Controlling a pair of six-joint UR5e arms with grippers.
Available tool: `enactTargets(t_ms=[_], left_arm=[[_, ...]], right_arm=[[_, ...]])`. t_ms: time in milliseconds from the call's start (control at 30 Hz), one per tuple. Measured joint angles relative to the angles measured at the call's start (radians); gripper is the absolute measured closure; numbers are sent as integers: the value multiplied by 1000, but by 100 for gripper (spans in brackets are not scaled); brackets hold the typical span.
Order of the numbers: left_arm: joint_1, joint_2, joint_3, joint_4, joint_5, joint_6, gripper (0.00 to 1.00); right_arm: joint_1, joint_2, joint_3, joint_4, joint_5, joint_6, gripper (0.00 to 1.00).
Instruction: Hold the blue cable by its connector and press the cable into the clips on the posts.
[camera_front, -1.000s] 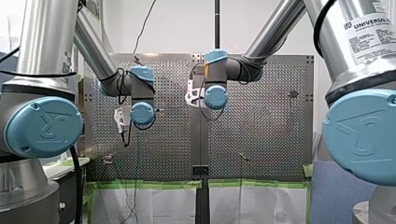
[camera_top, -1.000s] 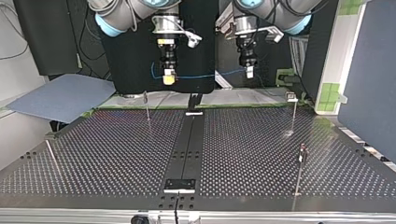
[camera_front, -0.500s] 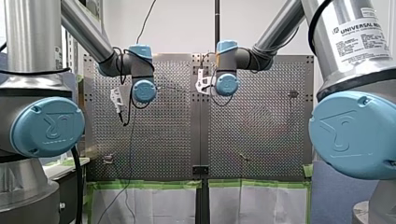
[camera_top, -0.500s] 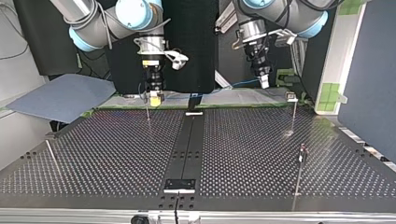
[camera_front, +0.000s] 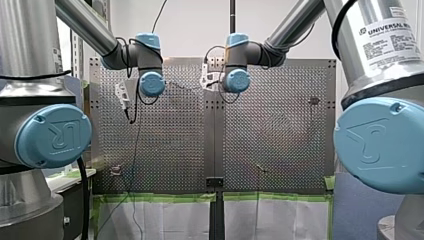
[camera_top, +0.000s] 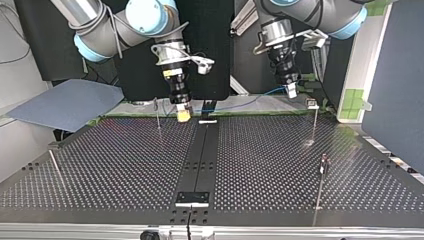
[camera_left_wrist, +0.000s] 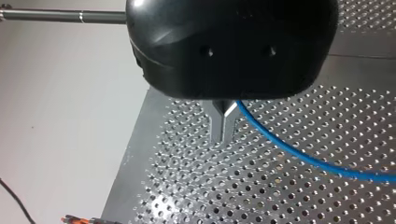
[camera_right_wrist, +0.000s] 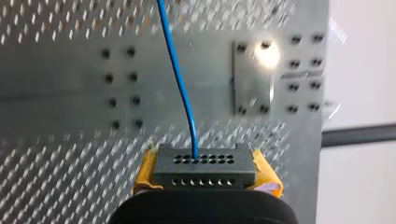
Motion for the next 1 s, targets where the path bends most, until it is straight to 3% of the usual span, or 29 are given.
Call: enactTargets(t_ms=[167, 433, 667, 1000], left_arm=[[6, 3, 11, -45, 11, -4, 100], [15, 14, 36, -121, 24, -24, 100], [31, 21, 54, -141, 40, -31, 100], [92, 31, 136, -203, 63, -51, 100]], right_arm=[[18, 2, -39, 11, -21, 1, 100], [29, 9, -70, 15, -7, 2, 100], [43, 25, -104, 18, -5, 3, 100], [71, 52, -170, 36, 0, 6, 100]])
